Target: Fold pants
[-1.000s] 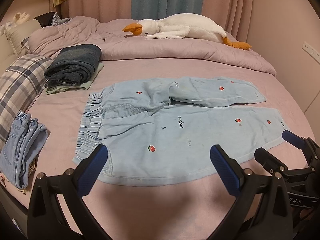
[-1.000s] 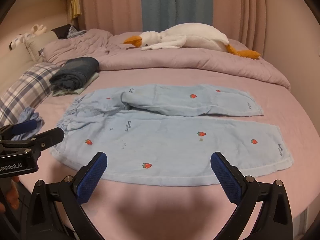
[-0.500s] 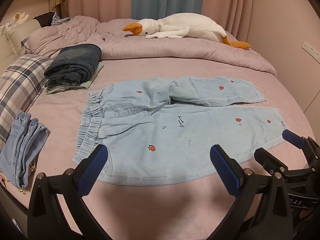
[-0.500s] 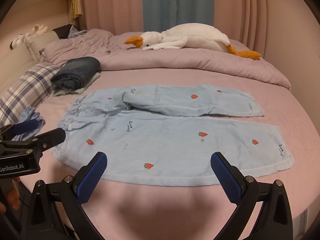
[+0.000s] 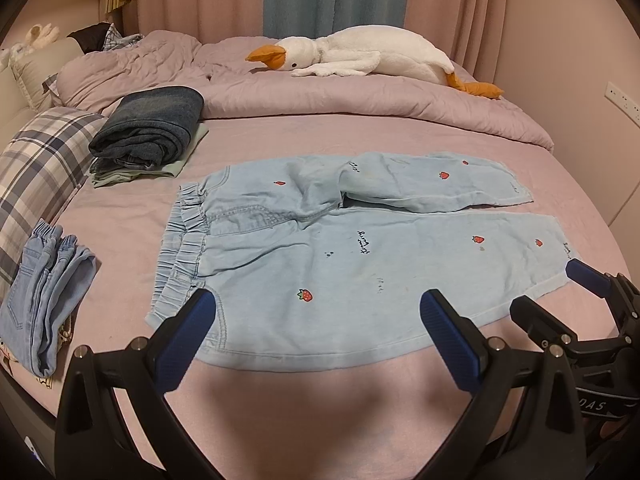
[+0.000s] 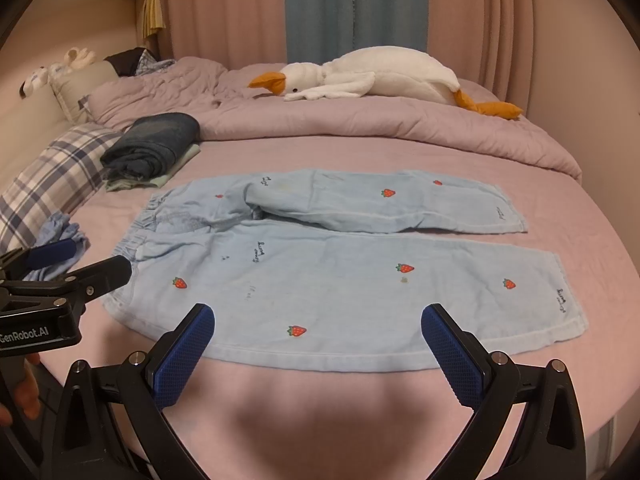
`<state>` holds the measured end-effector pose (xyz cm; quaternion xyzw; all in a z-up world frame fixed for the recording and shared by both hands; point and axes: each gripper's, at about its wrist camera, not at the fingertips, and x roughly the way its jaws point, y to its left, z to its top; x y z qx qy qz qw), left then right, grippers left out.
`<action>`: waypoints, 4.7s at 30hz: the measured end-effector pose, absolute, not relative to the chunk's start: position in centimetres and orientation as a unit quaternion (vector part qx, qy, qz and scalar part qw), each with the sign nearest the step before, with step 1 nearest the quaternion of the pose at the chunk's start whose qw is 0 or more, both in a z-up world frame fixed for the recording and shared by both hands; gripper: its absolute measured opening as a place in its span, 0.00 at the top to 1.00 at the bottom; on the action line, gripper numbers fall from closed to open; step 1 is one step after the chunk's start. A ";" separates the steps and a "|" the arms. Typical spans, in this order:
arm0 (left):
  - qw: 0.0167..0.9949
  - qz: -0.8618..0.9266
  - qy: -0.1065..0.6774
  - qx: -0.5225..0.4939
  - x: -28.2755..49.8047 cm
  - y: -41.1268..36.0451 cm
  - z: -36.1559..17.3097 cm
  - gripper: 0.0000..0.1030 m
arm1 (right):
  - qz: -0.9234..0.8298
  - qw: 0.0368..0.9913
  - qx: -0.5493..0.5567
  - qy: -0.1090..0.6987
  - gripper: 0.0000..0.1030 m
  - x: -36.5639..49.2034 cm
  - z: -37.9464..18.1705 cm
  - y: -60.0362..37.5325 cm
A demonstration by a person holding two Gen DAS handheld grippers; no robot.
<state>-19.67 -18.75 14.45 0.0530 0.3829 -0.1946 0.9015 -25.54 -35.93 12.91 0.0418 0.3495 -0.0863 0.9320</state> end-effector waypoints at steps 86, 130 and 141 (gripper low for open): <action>0.756 -0.363 0.538 0.088 13.0 -9.5 4.9 0.59 | 0.146 0.805 -0.092 0.568 0.47 6.3 4.3 -44.3; 0.820 -0.229 0.223 0.475 -17.4 -5.6 4.3 0.52 | 0.077 0.834 -0.282 0.468 0.85 -27.5 5.1 -31.1; 0.891 -0.303 0.255 0.220 -19.0 -4.5 11.7 0.40 | 0.108 0.892 -0.077 0.431 0.52 -28.8 8.7 -34.3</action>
